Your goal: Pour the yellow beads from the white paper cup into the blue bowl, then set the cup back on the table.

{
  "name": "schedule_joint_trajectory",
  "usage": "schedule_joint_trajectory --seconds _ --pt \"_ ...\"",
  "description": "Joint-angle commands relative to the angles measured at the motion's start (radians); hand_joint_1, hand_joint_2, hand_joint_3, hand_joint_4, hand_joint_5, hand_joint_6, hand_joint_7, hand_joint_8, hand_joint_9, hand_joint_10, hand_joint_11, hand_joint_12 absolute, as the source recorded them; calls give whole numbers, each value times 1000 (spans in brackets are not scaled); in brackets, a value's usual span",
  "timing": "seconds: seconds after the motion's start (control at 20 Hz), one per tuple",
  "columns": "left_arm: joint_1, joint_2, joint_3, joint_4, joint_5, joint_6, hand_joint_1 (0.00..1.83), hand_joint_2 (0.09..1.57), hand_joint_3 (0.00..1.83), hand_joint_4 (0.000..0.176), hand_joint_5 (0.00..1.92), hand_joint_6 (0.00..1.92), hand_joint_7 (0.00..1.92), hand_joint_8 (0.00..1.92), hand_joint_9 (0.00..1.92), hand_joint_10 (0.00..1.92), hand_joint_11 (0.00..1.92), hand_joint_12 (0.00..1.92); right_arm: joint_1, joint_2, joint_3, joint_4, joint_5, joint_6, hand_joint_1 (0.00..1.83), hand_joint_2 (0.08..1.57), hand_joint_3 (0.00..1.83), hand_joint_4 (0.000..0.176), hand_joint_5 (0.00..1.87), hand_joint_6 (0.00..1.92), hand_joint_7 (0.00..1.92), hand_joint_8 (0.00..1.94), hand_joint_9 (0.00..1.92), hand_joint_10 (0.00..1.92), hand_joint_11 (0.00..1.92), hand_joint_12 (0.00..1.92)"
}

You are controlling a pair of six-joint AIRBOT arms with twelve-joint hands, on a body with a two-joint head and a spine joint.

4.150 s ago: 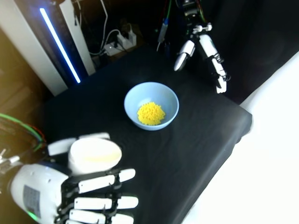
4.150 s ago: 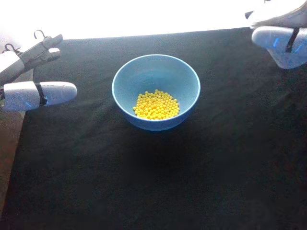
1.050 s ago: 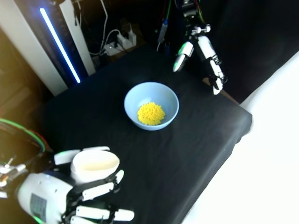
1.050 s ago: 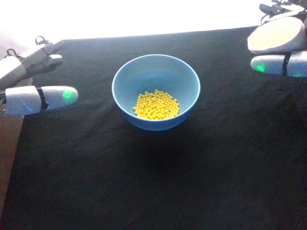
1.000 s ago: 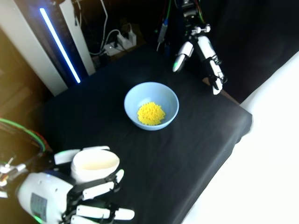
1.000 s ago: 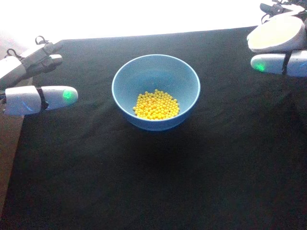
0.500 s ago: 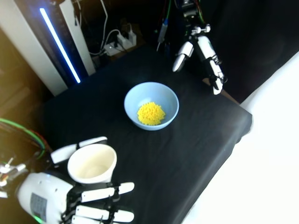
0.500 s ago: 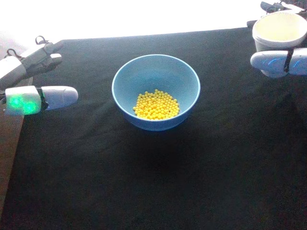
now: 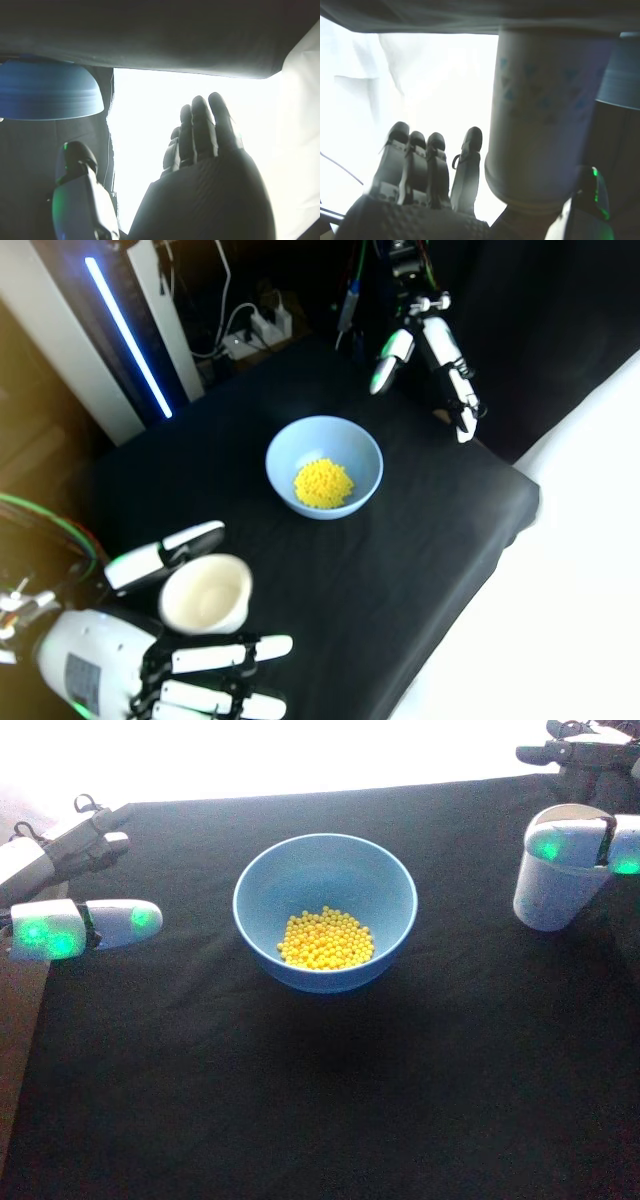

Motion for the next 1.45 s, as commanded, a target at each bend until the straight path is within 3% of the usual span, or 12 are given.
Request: schedule_joint_trajectory --seconds 0.0,0.2,0.3,0.4,0.55,0.6,0.7,0.9,1.05,1.1,1.2,1.4 --pt "-3 2 4 -17 -116 -12 433 857 0 88 0 0 252 5 292 2 0 581 3 13 4 33 127 14 588 676 3 73 549 2 186 6 39 4 0 77" --pt "-3 4 6 -17 -113 -12 429 860 1 97 0 0 234 1 279 2 0 564 3 20 1 19 126 20 566 676 0 100 536 0 204 1 43 1 0 119" --pt "-4 10 8 -17 -112 -13 456 876 5 94 0 0 230 0 269 1 0 538 3 33 -7 5 124 20 568 654 2 137 434 0 135 2 27 1 0 132" --pt "-4 18 7 -17 -112 -14 441 882 2 122 0 0 221 1 259 3 0 420 3 42 -17 -11 115 20 595 611 0 141 352 0 120 0 29 0 0 32" --pt "-7 36 5 -17 -114 -14 403 860 0 132 0 0 226 5 263 5 0 398 3 72 -40 -14 115 20 566 621 2 140 239 0 123 5 24 2 9 11" --pt "-10 45 3 -17 -116 -14 403 857 0 129 0 0 229 6 261 4 0 397 3 87 -49 -16 115 20 567 607 0 148 231 0 131 8 26 2 8 11" --pt "-11 70 -8 -20 -131 -14 385 867 0 156 0 0 255 8 277 6 0 375 3 117 -69 -30 115 20 560 574 0 167 191 0 121 2 8 1 0 0" --pt "-9 140 -57 -35 -207 4 277 926 11 148 0 0 247 0 251 0 0 312 3 186 -129 -69 116 -11 572 561 0 176 136 0 92 2 5 2 21 10" --pt "-6 198 -100 -37 -276 33 238 939 13 101 0 0 205 1 224 4 15 313 3 236 -181 -82 122 -79 645 558 0 176 108 0 88 1 1 0 34 21" --pt "-4 210 -109 -37 -294 39 240 935 7 106 0 0 191 1 214 1 2 283 3 245 -192 -82 129 -91 659 566 0 176 101 0 62 0 0 0 32 21" --pt "2 244 -142 -36 -361 58 248 910 0 161 0 0 175 0 189 0 0 269 3 286 -229 -82 164 -118 678 554 0 176 131 9 77 6 0 0 18 20" --pt "28 298 -199 -36 -485 90 279 950 0 123 0 0 151 0 185 0 13 331 3 356 -313 -74 221 -177 760 576 6 176 98 0 52 0 0 0 0 0"
